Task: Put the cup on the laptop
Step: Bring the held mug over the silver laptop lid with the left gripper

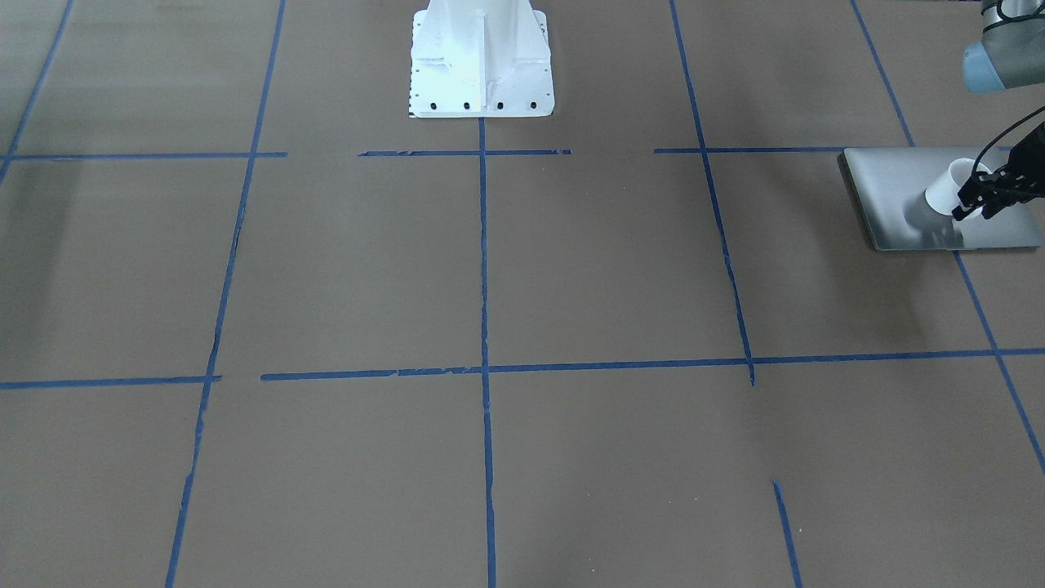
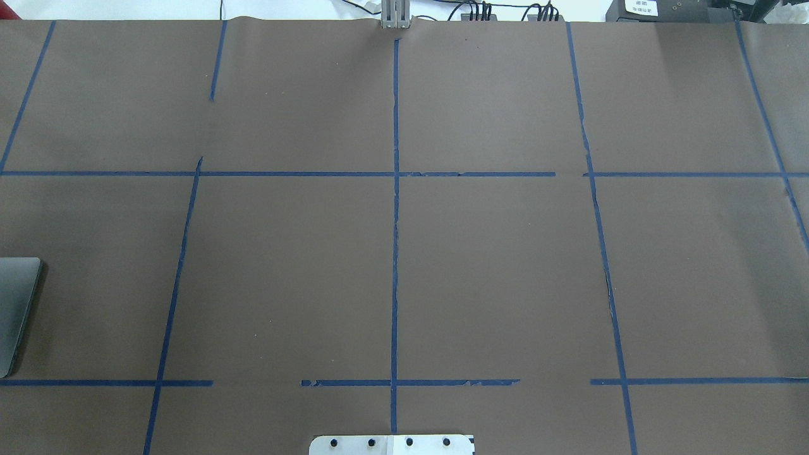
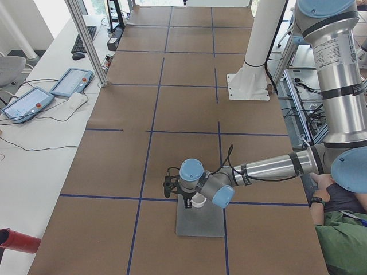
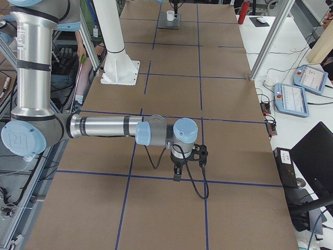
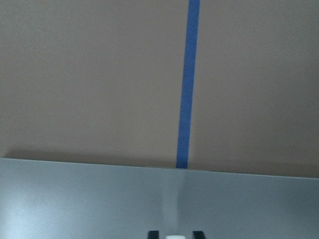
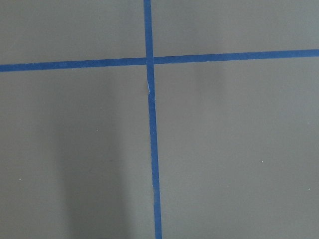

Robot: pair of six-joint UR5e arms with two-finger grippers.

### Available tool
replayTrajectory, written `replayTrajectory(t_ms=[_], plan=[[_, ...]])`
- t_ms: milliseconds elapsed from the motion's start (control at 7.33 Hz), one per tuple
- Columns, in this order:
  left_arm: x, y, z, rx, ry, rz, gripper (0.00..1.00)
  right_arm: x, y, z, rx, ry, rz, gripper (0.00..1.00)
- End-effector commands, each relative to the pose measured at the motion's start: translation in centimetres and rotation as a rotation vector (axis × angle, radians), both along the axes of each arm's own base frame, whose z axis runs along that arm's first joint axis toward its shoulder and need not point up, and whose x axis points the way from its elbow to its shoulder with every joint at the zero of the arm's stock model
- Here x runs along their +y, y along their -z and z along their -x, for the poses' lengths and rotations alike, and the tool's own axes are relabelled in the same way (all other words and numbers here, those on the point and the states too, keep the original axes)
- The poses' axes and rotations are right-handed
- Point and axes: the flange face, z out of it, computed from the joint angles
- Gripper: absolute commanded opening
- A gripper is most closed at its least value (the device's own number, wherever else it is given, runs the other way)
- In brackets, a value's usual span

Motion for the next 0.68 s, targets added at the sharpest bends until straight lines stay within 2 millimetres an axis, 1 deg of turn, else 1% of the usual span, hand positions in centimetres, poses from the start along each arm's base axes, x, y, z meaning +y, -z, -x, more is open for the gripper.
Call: replayTrajectory(t_ms=[0, 136, 273, 409, 545], plan=[[-0.3, 2.7, -0.8, 0.081, -0.047, -0.015, 1.00, 0.0, 0.0, 0.0, 0.000, 0.000, 0.000, 1.00], [-0.4, 3.9, -1.2, 0.099, -0.061, -0.034, 1.00, 0.0, 0.0, 0.0, 0.000, 0.000, 0.000, 1.00], [-0.5, 4.6, -1.3, 0.113, -0.076, -0.045, 1.00, 0.0, 0.0, 0.0, 0.000, 0.000, 0.000, 1.00], [-0.5, 5.1, -1.1, 0.126, -0.124, -0.064, 1.00, 0.0, 0.0, 0.0, 0.000, 0.000, 0.000, 1.00], [-1.1, 6.5, -0.4, 0.105, -0.154, -0.075, 1.00, 0.0, 0.0, 0.0, 0.000, 0.000, 0.000, 1.00]])
